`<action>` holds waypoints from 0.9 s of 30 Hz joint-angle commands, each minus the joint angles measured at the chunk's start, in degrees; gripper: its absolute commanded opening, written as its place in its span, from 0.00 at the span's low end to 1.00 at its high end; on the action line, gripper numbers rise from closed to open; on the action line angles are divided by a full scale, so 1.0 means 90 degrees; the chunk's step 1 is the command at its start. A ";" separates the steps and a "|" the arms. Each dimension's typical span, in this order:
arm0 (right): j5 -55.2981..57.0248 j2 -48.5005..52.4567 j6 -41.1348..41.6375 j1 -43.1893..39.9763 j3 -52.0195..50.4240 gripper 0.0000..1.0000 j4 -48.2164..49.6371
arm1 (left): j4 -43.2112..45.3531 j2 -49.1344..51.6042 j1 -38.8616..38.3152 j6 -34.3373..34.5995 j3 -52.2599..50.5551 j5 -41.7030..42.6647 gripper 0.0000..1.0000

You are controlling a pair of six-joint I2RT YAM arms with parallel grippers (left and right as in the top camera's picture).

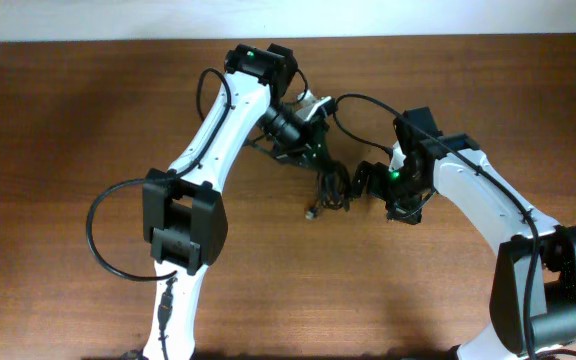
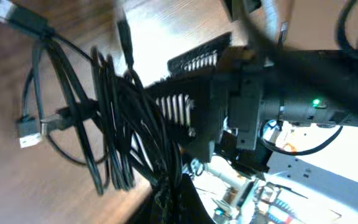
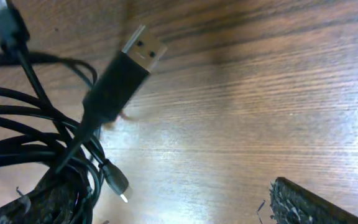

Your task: Untangle cables

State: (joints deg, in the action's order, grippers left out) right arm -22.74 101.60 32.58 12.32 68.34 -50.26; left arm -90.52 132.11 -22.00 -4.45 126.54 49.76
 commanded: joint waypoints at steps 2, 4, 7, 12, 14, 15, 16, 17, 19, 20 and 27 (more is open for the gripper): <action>0.0022 0.0029 -0.0253 -0.0092 -0.0036 0.99 -0.0194 | 0.0046 -0.0180 0.0117 0.1129 0.0114 -0.1511 0.00; 0.0027 -0.0126 -0.0255 -0.0092 0.0143 0.99 -0.0389 | -0.0177 -0.0180 0.0112 0.0478 0.0114 -0.0636 0.00; 0.0044 -0.0571 -0.0257 -0.0092 0.0505 0.99 -0.0721 | -0.0279 -0.0180 0.0192 -0.0612 0.0114 0.0831 0.00; 0.0100 -0.1455 -0.0260 -0.0090 0.0964 0.98 -0.1047 | -0.0204 -0.0180 0.0357 0.0102 0.0121 -0.0066 0.00; 0.0100 -0.1841 -0.0260 -0.0090 0.0981 0.98 -0.1015 | -0.0379 -0.0182 0.0328 -0.1020 0.0126 0.1251 0.00; 0.0100 -0.2011 -0.0260 -0.0090 0.0981 0.98 -0.1010 | -0.0500 -0.0182 0.0328 -0.1676 0.0126 0.2130 0.00; 0.0100 -0.2093 -0.0260 -0.0090 0.0981 0.98 -0.1010 | -0.0508 -0.0182 0.0333 -0.1953 0.0126 0.2637 0.00; 0.0095 -0.2169 -0.0260 -0.0087 0.0981 0.99 -0.1018 | -0.0376 -0.0182 0.0396 -0.1889 0.0126 0.2756 0.00; 0.0092 -0.2157 -0.0257 -0.0078 0.0976 0.98 -0.1018 | -0.0437 -0.0182 0.0452 -0.1875 0.0126 0.2669 0.00; 0.0087 -0.2137 -0.0257 -0.0078 0.0974 0.98 -0.1013 | -0.0493 -0.0182 0.0444 -0.1877 0.0126 0.2722 0.00; 0.0051 -0.1948 -0.0260 -0.0078 0.0974 0.98 -0.0867 | -0.0571 -0.0182 0.0236 -0.1877 0.0126 0.2968 0.00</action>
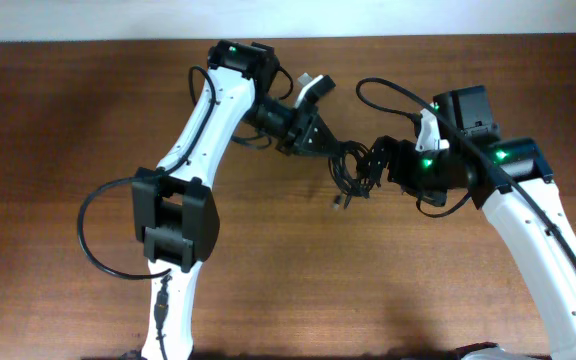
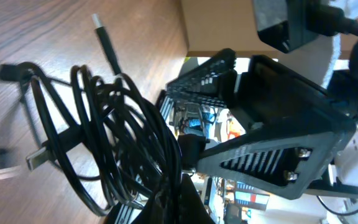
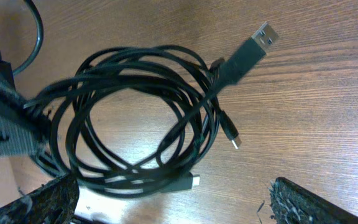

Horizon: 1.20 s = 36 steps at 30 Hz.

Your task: Untangle cables

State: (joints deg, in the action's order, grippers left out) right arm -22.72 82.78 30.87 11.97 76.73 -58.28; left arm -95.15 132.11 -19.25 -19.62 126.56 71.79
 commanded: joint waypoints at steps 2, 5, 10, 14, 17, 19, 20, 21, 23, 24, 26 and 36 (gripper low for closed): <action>0.0051 0.0204 -0.0070 -0.0039 0.0036 0.98 0.0024 | -0.0073 -0.0182 -0.0070 -0.0192 0.0124 0.0770 0.00; 0.0425 0.0357 -0.0068 -0.0039 0.0034 0.98 0.0007 | -0.0155 -0.0182 -0.0085 -0.0192 0.0124 0.1049 0.00; 0.1241 0.0714 -0.0066 -0.0039 0.0002 0.98 -0.0102 | -0.0177 -0.0182 -0.0051 -0.0192 0.0124 0.1251 0.00; 0.2334 0.1234 -0.0039 -0.0053 -0.0104 0.99 -0.0418 | -0.0175 -0.0182 0.0100 -0.0192 0.0124 0.1501 0.00; 0.2441 0.1367 0.0121 -0.0148 -0.0102 0.99 -0.0644 | -0.0141 -0.0182 0.0306 -0.0189 0.0124 0.0801 0.00; 0.2365 0.1214 0.0250 -0.0240 -0.0058 0.98 -0.0670 | -0.0117 -0.0182 0.0435 0.0083 0.0124 -0.0253 0.00; 0.2271 0.1122 0.0245 -0.0267 -0.0019 0.98 -0.0670 | -0.0066 -0.0182 0.0471 0.0576 0.0121 -0.0906 0.00; 0.2130 0.0969 0.0245 -0.0304 0.0066 0.99 -0.0673 | 0.0027 -0.0182 0.0491 0.1241 0.0124 -0.1695 0.00; 0.1955 0.0678 0.0248 -0.0301 0.0216 0.99 -0.0687 | 0.0211 -0.0182 0.0488 0.2781 0.0121 -0.3626 0.00; 0.1902 0.0559 0.0245 -0.0299 0.0270 0.98 -0.0704 | 0.0236 -0.0182 0.0488 0.3070 0.0124 -0.4107 0.00; 0.1933 0.0274 0.0245 -0.0291 0.0333 0.99 -0.0726 | 0.0352 -0.0182 0.0488 0.3842 0.0121 -0.5622 0.00; 0.1792 0.0097 0.0240 -0.0289 0.0333 0.98 -0.0874 | 0.0338 -0.0182 0.0376 0.3257 0.0121 -0.4957 0.00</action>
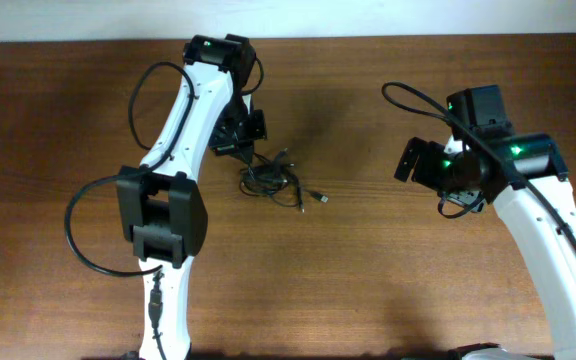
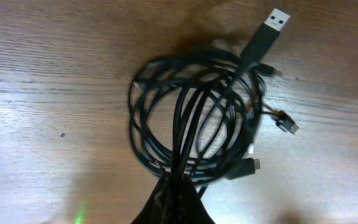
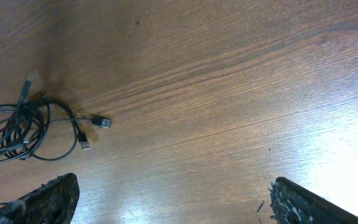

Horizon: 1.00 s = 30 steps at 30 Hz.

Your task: Untangle cables

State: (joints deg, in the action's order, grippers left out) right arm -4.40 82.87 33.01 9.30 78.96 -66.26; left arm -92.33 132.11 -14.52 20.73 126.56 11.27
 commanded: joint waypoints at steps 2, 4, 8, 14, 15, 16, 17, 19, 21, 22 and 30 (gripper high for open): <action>-0.0464 0.0097 -0.0015 0.0007 0.0085 0.98 0.0051 | -0.0199 -0.0182 -0.0194 -0.3283 0.0121 0.4284 0.00; -0.0546 0.0097 -0.0039 0.0007 0.0085 0.98 0.0049 | -0.0488 -0.0182 -0.0245 -0.4869 0.0114 0.6103 0.00; -0.0658 0.0097 -0.0189 0.0007 0.0085 0.98 0.0044 | -0.0274 -0.0202 -0.0340 -0.4041 0.0129 0.5848 0.00; -0.0658 0.0097 -0.0187 0.0007 0.0085 0.98 0.0049 | -0.0491 -0.0549 -0.0350 -0.4721 0.0255 0.7271 0.00; -0.0661 0.0097 -0.0187 0.0007 0.0085 0.98 0.0051 | -0.0491 -0.0619 -0.0330 -0.4719 0.0308 0.7271 0.00; -0.0665 0.0097 -0.0185 0.0007 0.0085 0.98 0.0053 | -0.0491 -0.0690 -0.0328 -0.4699 0.0350 0.7271 0.00; -0.0721 0.0097 -0.0185 0.0007 0.0085 0.98 0.0068 | -0.0491 -0.0758 -0.0328 -0.4619 0.0386 0.7276 0.00; -0.1022 0.0097 -0.0187 0.0007 0.0083 0.99 0.0155 | -0.0491 -0.0889 -0.0359 -0.4549 0.0415 0.7276 0.00; -0.1285 0.0097 -0.0189 0.0010 0.0085 0.98 0.0277 | -0.0488 -0.0996 -0.0376 -0.4546 0.0415 0.7276 0.00; -0.1353 0.0097 -0.0189 0.0017 0.0083 0.98 0.0325 | -0.0488 -0.1030 -0.0374 -0.4546 0.0415 0.7293 0.00; -0.1494 0.0097 -0.0306 0.0389 0.0083 0.98 0.0478 | -0.0408 -0.1039 -0.0386 -0.4384 0.0415 0.7315 0.00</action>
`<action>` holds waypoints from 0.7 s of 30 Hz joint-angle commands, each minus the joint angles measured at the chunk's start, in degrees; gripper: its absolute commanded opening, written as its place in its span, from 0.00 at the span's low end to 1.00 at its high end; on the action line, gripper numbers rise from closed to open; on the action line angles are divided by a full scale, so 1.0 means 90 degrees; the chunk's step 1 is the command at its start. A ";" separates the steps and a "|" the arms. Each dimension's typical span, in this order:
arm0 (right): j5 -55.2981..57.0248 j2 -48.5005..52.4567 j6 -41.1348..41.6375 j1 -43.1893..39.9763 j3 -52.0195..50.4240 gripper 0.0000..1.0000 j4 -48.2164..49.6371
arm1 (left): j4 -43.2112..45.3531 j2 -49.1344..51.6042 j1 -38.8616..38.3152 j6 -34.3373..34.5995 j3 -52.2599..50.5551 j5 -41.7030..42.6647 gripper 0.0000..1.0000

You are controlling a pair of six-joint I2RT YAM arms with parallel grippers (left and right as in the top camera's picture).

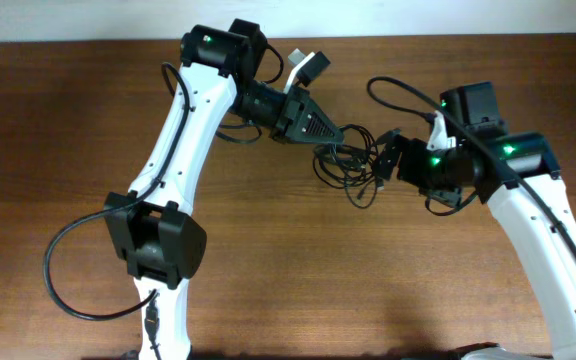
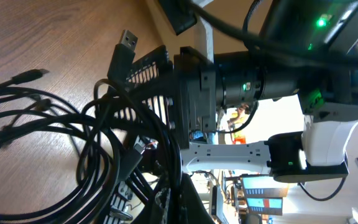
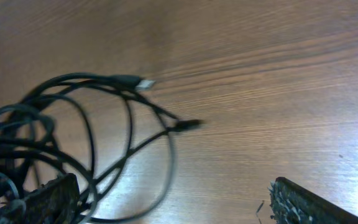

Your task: Untangle cables

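Note:
A tangled bundle of black cables (image 1: 351, 165) hangs off the tip of my left gripper (image 1: 328, 133), which is shut on several strands above the table's middle. In the left wrist view the loops (image 2: 92, 143) spread out from the shut fingertips (image 2: 178, 198), and a USB plug (image 2: 124, 45) sticks up. My right gripper (image 1: 388, 160) is open, right beside the bundle. In the right wrist view the loops (image 3: 86, 149) crowd around its left finger (image 3: 48, 196). Its right finger (image 3: 303, 202) is far apart and touches nothing. A small plug (image 3: 188, 124) dangles free.
The brown wooden table (image 1: 68, 120) carries both arms. The right arm's own black supply cable (image 1: 398, 90) arches above its wrist. The left arm's base (image 1: 158, 245) stands at the lower left.
My left gripper, which held the bundle down on the table at the centre left, has moved right and holds it lifted. My right gripper has come in from the right, up against the loops.
First both grippers were at the bundle low on the table's middle. Then the bundle hung between them, with the left shut on it. Then the left held it down at the centre left while the right stood apart. Now both are at the lifted bundle.

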State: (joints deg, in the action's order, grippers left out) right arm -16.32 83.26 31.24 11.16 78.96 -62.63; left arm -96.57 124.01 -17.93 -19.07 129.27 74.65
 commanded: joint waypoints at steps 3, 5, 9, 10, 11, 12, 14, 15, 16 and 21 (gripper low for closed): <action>-0.0185 0.0053 -0.0109 0.0219 0.0083 0.98 0.0104 | 0.0134 -0.0138 -0.0010 0.0044 0.0114 0.0214 0.00; -0.0005 0.0053 -0.0109 0.0216 0.0083 0.98 0.0100 | 0.0039 -0.0138 -0.0007 0.0044 0.0114 0.0233 0.00; 0.1316 0.0090 -0.0104 0.0219 0.0080 0.98 -0.0051 | -0.0019 -0.0138 -0.0007 0.0542 0.0114 0.0287 0.00; 0.1661 0.0136 -0.0104 0.0216 0.0080 0.99 -0.0143 | -0.0019 -0.0146 -0.0007 0.0663 0.0114 0.0296 0.00; 0.1882 0.0172 -0.0104 0.0216 0.0080 0.98 -0.0221 | -0.0019 -0.0160 -0.0007 0.0714 0.0114 0.0393 0.00; 0.2123 0.0245 -0.0083 0.0216 0.0080 0.98 -0.0318 | -0.0019 -0.0175 -0.0007 0.0714 0.0114 0.0532 0.00; 0.2387 0.0401 -0.0080 0.0211 0.0080 0.98 -0.0447 | -0.0019 -0.0202 0.0007 0.0714 0.0114 0.0979 0.00; 0.2497 0.0481 -0.0066 0.0211 0.0080 0.98 -0.0481 | -0.0017 -0.0214 0.0029 0.0714 0.0114 0.1124 0.00; 0.2659 0.0551 0.0083 0.0211 0.0080 0.98 -0.0546 | -0.0007 -0.0216 0.0068 0.0712 0.0114 0.1105 0.00; 0.3181 0.0578 0.0680 0.0211 0.0080 0.98 -0.0835 | 0.0036 -0.0216 0.0379 0.1178 0.0114 -0.0821 0.00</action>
State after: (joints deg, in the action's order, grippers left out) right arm 4.62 87.94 33.67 13.28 78.98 -69.10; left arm -96.42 124.01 -17.69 -12.62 129.27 76.47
